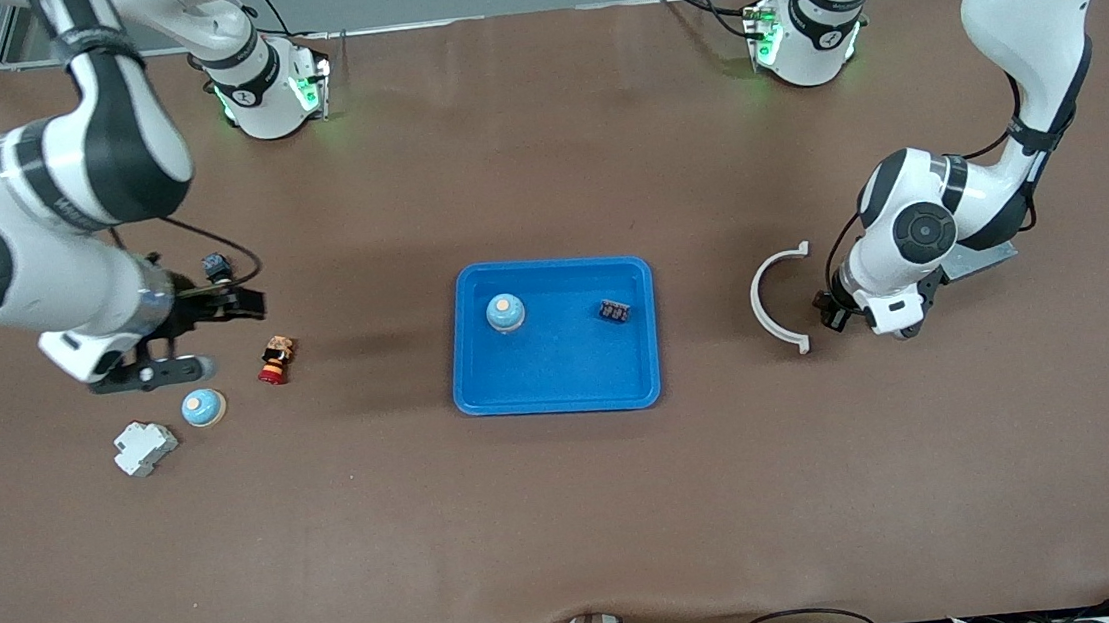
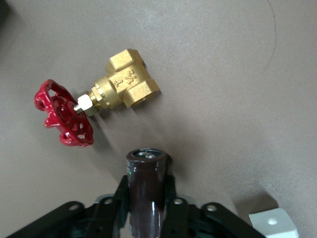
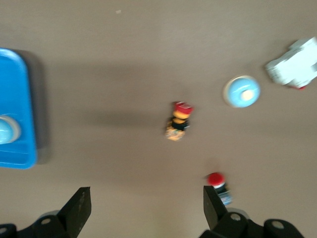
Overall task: Place electrolytic capacitor and blue bell in tray
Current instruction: 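Carry the second capacitor to the tray while the right gripper reaches the second bell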
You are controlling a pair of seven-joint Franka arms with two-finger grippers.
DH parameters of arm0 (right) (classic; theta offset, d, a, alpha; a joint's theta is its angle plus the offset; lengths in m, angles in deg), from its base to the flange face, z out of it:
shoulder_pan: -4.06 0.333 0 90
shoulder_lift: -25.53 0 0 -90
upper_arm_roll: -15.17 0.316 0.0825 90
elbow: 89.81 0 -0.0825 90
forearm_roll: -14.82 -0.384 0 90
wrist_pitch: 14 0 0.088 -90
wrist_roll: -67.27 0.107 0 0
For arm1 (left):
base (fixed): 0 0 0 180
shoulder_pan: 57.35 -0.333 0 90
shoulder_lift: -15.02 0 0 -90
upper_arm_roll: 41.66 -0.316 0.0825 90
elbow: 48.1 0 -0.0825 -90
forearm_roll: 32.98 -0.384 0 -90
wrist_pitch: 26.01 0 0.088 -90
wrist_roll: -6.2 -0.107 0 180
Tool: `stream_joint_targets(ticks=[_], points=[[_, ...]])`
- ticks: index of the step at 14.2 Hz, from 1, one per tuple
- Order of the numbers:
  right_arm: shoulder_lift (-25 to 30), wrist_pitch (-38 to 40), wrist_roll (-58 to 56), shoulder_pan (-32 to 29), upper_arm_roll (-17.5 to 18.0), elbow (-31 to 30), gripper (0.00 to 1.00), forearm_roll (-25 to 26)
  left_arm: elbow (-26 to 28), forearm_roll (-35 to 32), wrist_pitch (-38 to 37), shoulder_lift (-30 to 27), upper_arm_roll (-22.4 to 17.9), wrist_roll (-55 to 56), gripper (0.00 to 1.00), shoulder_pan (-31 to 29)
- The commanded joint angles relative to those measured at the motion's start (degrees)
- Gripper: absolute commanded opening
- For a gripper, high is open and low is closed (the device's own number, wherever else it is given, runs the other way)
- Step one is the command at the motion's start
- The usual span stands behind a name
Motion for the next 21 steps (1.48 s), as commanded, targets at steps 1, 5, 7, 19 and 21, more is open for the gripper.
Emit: stream_joint_targets(ticks=[1,5,7,19,21], points=[[-1.1,-4.1,-8.8,-5.9,1.3,-0.9,1.0,1.4,0.6,-1.6,-1.4,-3.2,0.4,1.1,0.0,-0.6],[-5.2,-9.7,-14.1,-10.6,1.3,-0.9,1.0,2.7,-2.5,-1.4,-8.8,-5.8,2.5,1.3,0.0,-0.4],[-7.6,-13.2,-14.1,-11.1,1.3,-1.1,1.0,4.7,-6.1,-0.4,-14.4,-6.3,3.9,1.1,0.0,-0.3],[-16.1,-31.0,-24.7,-14.2,1.3,-6.7,1.0,4.9,-27.9,9.2,-18.0,4.9,8.3,20.4,0.0,14.1],[-16.4,-32.0,-24.7,-14.2,1.3,-7.2,1.0,4.9,-33.0,8.9,-17.9,9.3,8.2,25.3,0.0,17.4]])
